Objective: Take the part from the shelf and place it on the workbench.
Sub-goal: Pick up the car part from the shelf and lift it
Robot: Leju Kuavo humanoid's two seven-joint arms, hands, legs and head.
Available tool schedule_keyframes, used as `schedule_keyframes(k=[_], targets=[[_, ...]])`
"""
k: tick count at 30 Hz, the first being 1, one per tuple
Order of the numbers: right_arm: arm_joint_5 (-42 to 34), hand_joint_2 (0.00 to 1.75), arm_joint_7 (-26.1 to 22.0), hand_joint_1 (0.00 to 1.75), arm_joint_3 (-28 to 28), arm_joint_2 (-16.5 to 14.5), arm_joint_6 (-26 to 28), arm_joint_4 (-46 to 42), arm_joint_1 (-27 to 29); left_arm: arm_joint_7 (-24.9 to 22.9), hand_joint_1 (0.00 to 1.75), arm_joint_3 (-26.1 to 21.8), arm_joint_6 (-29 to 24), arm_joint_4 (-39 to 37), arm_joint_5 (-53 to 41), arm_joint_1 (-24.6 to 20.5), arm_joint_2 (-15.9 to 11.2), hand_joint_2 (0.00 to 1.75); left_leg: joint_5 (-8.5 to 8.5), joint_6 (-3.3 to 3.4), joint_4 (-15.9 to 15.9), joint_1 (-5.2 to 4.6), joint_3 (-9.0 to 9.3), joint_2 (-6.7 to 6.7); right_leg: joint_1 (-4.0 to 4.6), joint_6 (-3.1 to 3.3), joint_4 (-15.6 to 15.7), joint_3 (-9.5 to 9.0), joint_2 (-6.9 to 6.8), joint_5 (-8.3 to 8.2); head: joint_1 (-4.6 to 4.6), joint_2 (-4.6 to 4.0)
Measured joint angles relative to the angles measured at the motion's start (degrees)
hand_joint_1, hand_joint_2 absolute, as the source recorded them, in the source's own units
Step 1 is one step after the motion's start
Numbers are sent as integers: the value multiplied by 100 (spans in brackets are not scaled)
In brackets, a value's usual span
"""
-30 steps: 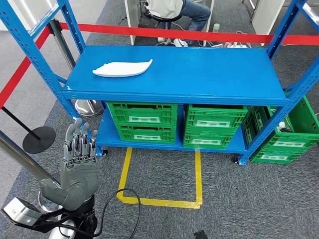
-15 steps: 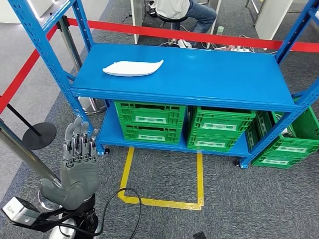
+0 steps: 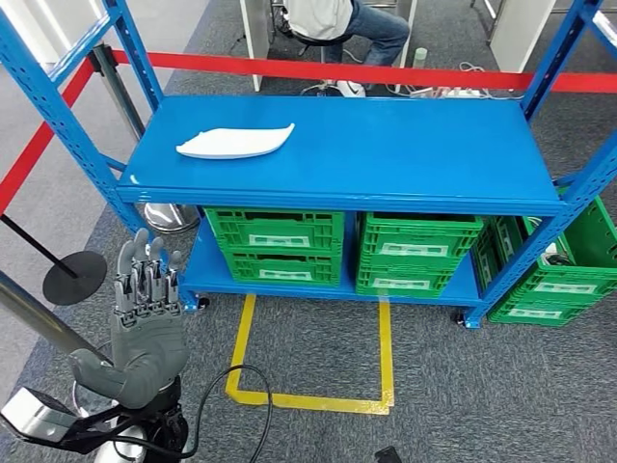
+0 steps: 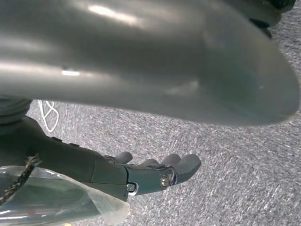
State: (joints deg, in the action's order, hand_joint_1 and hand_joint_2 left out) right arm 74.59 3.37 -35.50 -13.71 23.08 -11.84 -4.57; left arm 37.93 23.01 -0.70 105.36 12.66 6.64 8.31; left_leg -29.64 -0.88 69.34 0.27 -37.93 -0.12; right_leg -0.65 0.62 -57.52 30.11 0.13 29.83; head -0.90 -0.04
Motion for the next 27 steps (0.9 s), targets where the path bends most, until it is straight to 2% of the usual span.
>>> schedule_keyframes(k=[1,2,3,6,8,10,12,13,14,15,17,18,19,20,22,24,25,27], targets=[[1,0,1,0,1,-4,-3,2,1,1,0,-3,-2,0,0,-1,0,0,217,44,-357,-14,138,0,6,-13,2,-31,5,29,4,0],[1,0,7,0,1,-9,-5,4,0,1,0,-5,-3,1,0,-3,1,0,365,92,-683,-31,264,1,13,-36,1,-51,11,56,3,0],[1,0,17,0,1,-13,-11,5,-6,2,0,-8,-4,3,0,-8,2,0,409,135,-901,-47,344,2,18,-61,0,-49,8,72,5,0],[2,0,53,0,0,-16,-26,6,-27,1,0,-17,-11,8,1,-18,4,0,333,195,-1064,-65,374,-9,21,-145,28,-28,-18,76,2,0],[3,0,60,0,1,-17,-30,5,-30,-3,0,-22,-23,11,3,-21,5,0,348,221,-1137,-33,417,-10,20,-193,4,-10,-23,123,5,0],[4,0,62,0,1,-16,-32,4,-35,-11,0,-23,-31,13,10,-38,8,0,351,255,-1198,-3,473,2,12,-235,-392,198,-19,336,25,0],[4,0,61,0,0,-15,-32,4,-33,-18,0,-23,-32,13,33,-55,8,0,330,282,-1201,-6,490,9,1,-268,-1143,618,-18,623,37,0],[3,0,62,0,-1,-15,-32,4,-26,-23,0,-23,-32,13,45,-56,7,0,320,288,-1200,-7,496,9,-4,-281,-1434,809,-18,679,40,0],[2,0,62,0,-1,-15,-32,4,-20,-27,0,-23,-32,13,58,-57,7,0,307,289,-1198,-7,507,7,-7,-292,-1550,921,-19,632,43,0],[1,0,62,0,-2,-15,-33,4,-17,-31,0,-23,-32,13,66,-57,7,0,291,281,-1196,-5,526,2,-11,-298,-1444,922,-20,471,48,0],[2,0,53,0,-2,-15,-34,3,-24,-27,0,-22,-13,13,84,-57,7,0,216,242,-1190,-5,584,-8,-25,-300,-743,646,-28,25,50,0],[6,0,37,0,-1,-15,-38,2,-31,-10,0,-22,17,15,109,-55,7,0,160,209,-1176,-16,605,-13,-26,-285,-390,470,-30,-87,50,0],[11,0,19,0,1,-15,-43,1,-35,11,0,-20,54,20,138,-53,7,0,98,173,-1170,-28,623,-14,-25,-259,-158,342,-30,-118,48,0],[15,0,-1,0,3,-14,-49,1,-34,33,0,-19,86,30,161,-49,8,0,53,135,-1164,-39,637,-14,-15,-225,-62,272,-28,-70,45,0],[13,0,-13,0,5,-13,-61,0,-17,44,0,-18,72,56,135,-39,13,0,-13,69,-1163,-32,683,-11,-4,-133,-35,208,-18,-21,39,1],[9,0,5,0,4,-13,-62,0,-1,30,0,-21,6,73,76,-35,16,0,-110,5,-991,-12,676,-5,-12,-57,-20,104,-27,-25,18,1],[8,0,19,0,3,-13,-61,1,-4,23,0,-23,-18,75,61,-35,13,0,-221,-25,-748,-4,578,-3,-21,-25,-12,40,-31,-24,7,1],[7,0,39,0,2,-13,-58,1,-15,19,0,-25,-50,76,52,-34,5,0,-505,-61,7,3,150,-1,-19,10,-11,-50,-29,37,-13,0]])
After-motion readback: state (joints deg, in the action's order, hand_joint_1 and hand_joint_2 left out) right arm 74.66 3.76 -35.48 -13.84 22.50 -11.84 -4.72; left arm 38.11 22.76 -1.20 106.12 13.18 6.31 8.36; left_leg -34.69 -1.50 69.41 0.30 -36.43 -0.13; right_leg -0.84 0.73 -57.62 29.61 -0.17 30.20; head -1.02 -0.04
